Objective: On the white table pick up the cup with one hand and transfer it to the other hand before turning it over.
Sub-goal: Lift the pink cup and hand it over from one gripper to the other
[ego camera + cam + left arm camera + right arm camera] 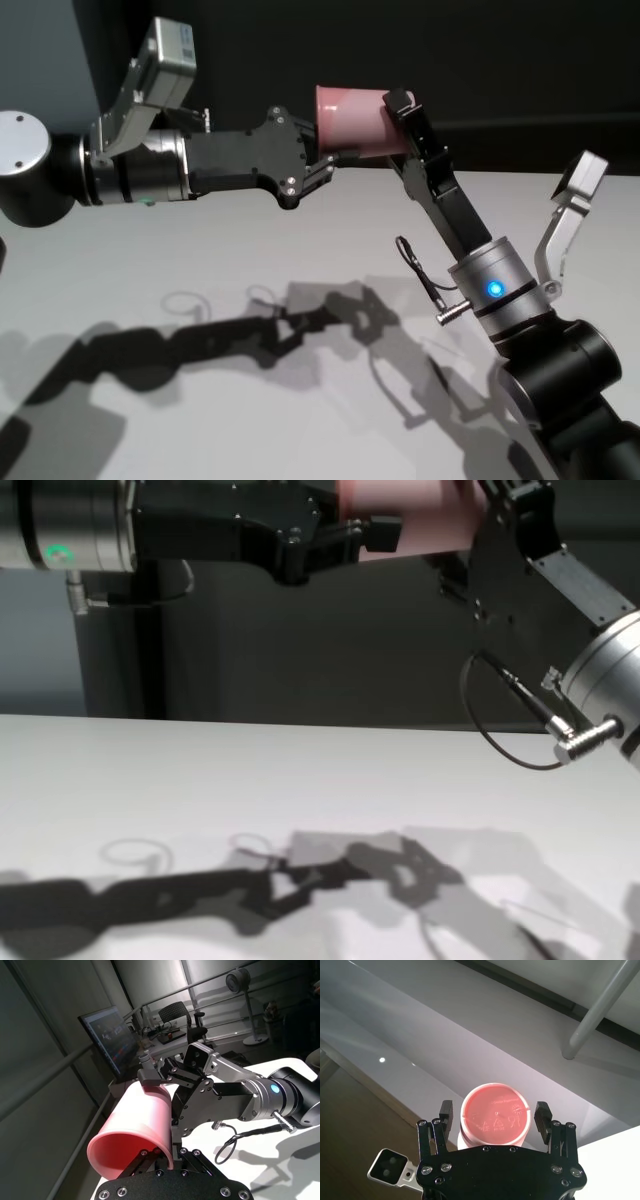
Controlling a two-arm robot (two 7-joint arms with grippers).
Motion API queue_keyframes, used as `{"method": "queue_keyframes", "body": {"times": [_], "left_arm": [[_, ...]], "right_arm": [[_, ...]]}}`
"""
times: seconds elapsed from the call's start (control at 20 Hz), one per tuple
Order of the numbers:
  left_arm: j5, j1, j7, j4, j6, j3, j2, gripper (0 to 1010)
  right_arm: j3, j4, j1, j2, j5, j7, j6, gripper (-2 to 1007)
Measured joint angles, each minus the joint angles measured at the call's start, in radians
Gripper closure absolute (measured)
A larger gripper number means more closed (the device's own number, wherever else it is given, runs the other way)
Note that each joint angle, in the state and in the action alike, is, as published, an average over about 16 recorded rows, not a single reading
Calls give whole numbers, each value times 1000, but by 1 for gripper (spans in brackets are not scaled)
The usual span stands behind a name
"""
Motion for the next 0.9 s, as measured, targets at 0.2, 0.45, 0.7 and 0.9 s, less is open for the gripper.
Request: {"method": "queue_keyframes", "body": {"times": [0.2, 0.45, 0.7, 0.9], "left_arm": [[0, 0, 0, 0, 0, 0, 0, 960], [0, 0, 0, 0, 0, 0, 0, 960], [0, 0, 0, 0, 0, 0, 0, 960], [0, 0, 0, 0, 0, 0, 0, 960]], "right_arm": [[-6, 2, 3, 3, 4, 0, -3, 3], [-10, 3, 5, 6, 6, -1, -4, 28], [-10, 3, 5, 6, 6, -2, -4, 97], [-9, 3, 5, 5, 6, -2, -4, 163]]}}
